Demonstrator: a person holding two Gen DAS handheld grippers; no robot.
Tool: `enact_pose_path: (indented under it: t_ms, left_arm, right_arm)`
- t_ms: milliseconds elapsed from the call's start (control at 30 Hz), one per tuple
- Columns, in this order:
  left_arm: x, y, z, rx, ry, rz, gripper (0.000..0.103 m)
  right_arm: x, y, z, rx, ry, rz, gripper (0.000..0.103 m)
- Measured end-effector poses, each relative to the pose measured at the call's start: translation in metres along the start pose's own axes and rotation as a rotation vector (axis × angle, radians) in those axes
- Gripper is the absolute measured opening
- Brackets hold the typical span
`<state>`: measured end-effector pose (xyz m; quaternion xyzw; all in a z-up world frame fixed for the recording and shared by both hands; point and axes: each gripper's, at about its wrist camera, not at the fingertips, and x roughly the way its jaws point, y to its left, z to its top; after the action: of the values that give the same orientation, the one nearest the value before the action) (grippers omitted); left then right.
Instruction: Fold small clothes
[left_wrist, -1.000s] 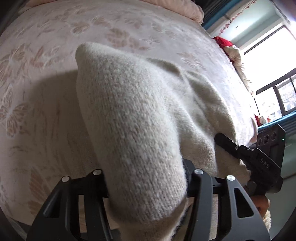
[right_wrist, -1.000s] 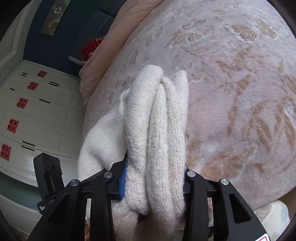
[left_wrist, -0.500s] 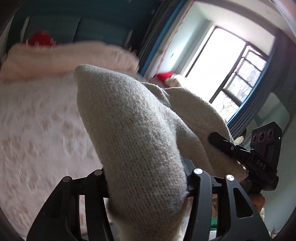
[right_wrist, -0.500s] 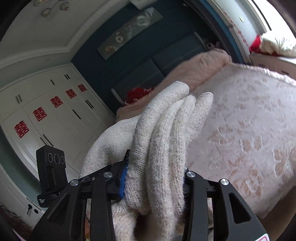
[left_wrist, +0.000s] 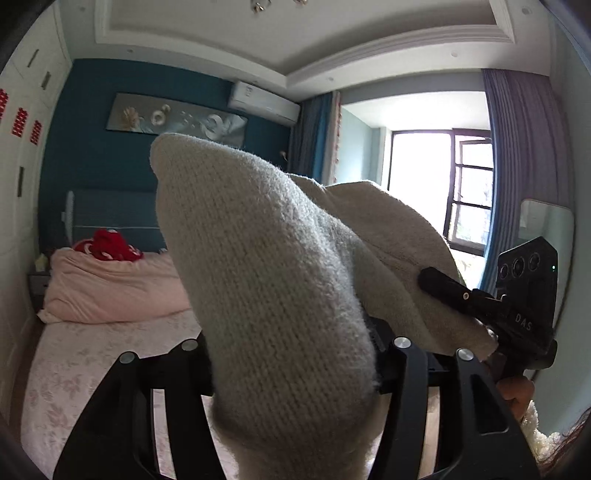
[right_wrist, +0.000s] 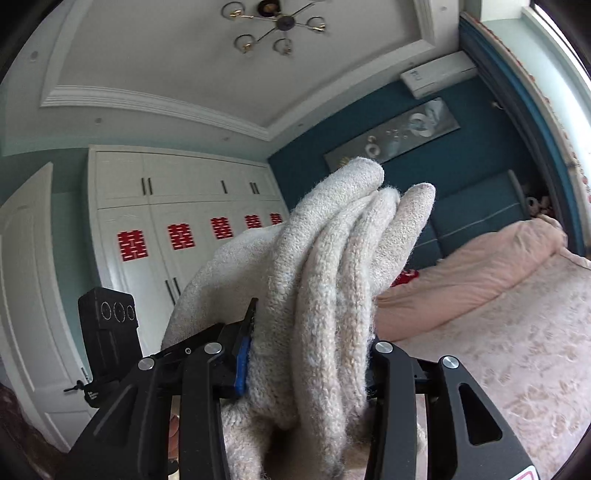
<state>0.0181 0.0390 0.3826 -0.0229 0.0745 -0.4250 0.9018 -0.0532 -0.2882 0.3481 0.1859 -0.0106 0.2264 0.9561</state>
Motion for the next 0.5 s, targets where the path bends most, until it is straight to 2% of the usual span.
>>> enact_pose_path:
  t_ms: [100, 233, 333, 433, 467, 500]
  left_arm:
    - [-0.009, 0.030, -0.003, -0.008, -0.013, 0.051, 0.056]
    - [-0.007, 0.070, -0.021, -0.032, 0.019, 0.100, 0.056]
    - [0.007, 0.106, -0.055, -0.078, 0.079, 0.127, 0.056]
    - [0.029, 0.153, -0.110, -0.130, 0.163, 0.161, 0.056]
    - [0.039, 0.166, -0.131, -0.144, 0.188, 0.165, 0.056]
    - [0.045, 0.179, -0.150, -0.164, 0.207, 0.164, 0.058]
  right_arm:
    - [0.034, 0.007, -0.011, 0.025, 0.020, 0.035, 0.039]
    - [0.081, -0.006, -0.048, 0.093, 0.073, 0.037, 0.039]
    - [0.116, -0.025, -0.091, 0.152, 0.140, 0.019, 0.040]
    - [0.151, -0.051, -0.143, 0.192, 0.237, -0.028, 0.040]
    - [0.163, -0.063, -0.169, 0.223, 0.279, -0.049, 0.042]
    - [0.172, -0.075, -0.196, 0.248, 0.318, -0.070, 0.049]
